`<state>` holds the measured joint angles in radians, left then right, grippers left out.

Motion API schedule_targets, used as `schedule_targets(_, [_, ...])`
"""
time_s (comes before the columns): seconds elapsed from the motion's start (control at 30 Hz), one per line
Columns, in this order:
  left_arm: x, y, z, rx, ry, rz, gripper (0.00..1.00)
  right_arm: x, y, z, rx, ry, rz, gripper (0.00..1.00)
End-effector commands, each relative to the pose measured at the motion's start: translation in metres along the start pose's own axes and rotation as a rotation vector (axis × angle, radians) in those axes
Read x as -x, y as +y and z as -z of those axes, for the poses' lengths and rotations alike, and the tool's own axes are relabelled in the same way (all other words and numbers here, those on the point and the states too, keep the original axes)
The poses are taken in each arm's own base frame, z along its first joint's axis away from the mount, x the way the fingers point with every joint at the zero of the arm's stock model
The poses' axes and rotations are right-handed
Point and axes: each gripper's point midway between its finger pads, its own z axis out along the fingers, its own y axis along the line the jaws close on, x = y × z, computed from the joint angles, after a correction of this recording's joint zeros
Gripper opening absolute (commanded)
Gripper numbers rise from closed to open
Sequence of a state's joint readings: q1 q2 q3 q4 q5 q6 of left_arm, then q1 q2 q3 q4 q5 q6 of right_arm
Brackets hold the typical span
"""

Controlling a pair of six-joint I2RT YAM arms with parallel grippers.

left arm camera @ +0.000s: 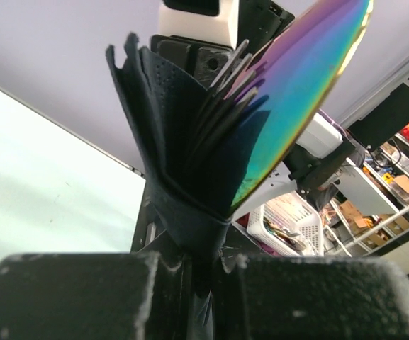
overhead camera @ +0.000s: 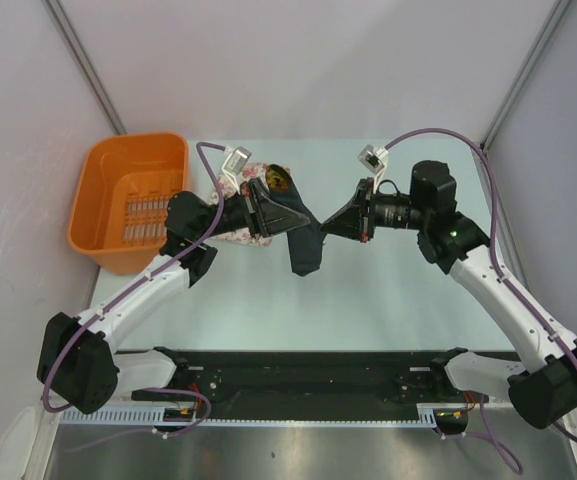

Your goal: Place the utensils on the paper napkin and roll it up

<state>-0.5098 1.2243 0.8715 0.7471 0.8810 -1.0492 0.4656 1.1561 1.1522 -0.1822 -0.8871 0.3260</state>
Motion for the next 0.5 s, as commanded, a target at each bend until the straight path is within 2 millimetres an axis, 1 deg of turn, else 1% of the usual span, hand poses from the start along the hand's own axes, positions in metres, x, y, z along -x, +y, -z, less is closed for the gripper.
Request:
schedule_targets(0.0, [0.016,-0.030,0.000,-0.083,-0.034,-0.072,0.00,0.008,-0.004,-0.017,-0.016,-0.018,0.105,0.00])
schedule_targets(0.23, [0.021,-0.031,-0.003,-0.092,-0.056,-0.055,0.00,0.009,0.002,-0.040,0.012,-0.027,0.133,0.00])
schedule_targets(0.37, [0.021,-0.030,-0.004,-0.091,-0.063,-0.050,0.00,0.007,0.007,-0.049,0.042,-0.026,0.129,0.00])
schedule_targets(0.47, [0.021,-0.028,-0.003,-0.084,-0.068,-0.048,0.00,0.006,0.014,-0.050,0.072,-0.023,0.128,0.00])
